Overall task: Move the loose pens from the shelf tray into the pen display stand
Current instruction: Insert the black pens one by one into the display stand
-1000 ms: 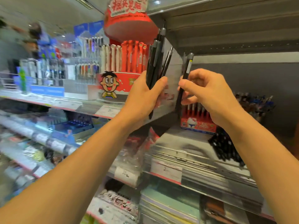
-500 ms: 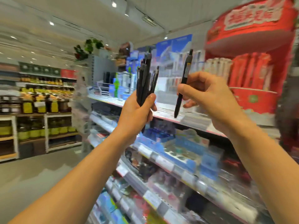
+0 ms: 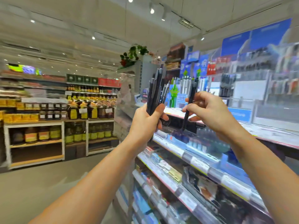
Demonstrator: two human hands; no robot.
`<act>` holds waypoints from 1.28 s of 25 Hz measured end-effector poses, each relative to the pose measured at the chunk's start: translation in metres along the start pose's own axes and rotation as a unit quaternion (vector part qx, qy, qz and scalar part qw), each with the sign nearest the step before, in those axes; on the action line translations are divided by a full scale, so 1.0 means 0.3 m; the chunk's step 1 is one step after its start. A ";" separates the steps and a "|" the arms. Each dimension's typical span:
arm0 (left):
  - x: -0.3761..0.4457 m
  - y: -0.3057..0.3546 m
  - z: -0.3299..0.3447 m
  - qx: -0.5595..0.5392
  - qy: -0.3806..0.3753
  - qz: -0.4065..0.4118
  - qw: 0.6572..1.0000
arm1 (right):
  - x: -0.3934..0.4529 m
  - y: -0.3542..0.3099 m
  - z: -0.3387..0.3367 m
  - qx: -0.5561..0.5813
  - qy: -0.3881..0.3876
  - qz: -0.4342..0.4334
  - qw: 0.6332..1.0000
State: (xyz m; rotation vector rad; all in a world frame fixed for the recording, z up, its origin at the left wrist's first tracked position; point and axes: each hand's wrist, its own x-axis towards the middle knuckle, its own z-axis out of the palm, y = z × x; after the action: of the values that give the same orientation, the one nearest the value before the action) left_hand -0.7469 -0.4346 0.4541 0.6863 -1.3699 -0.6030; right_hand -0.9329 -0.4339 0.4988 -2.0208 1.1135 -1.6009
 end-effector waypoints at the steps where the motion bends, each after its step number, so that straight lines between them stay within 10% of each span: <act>1: 0.042 -0.042 -0.030 0.003 0.004 0.001 1.000 | 0.039 0.026 0.050 -0.006 -0.005 -0.006 1.000; 16: 0.970 -0.731 -0.296 0.021 0.004 -0.004 1.000 | 0.942 0.505 0.597 -0.090 0.011 0.022 0.996; 32: 1.915 -1.220 -0.343 -0.157 -0.165 0.038 0.973 | 1.669 0.676 0.813 -0.155 0.190 0.056 0.968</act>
State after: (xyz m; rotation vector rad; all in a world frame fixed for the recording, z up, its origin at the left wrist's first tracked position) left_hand -0.5780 -1.0945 0.5572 0.2831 -1.5542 -0.8775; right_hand -0.7504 -0.9846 0.6201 -1.8251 1.6783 -1.9047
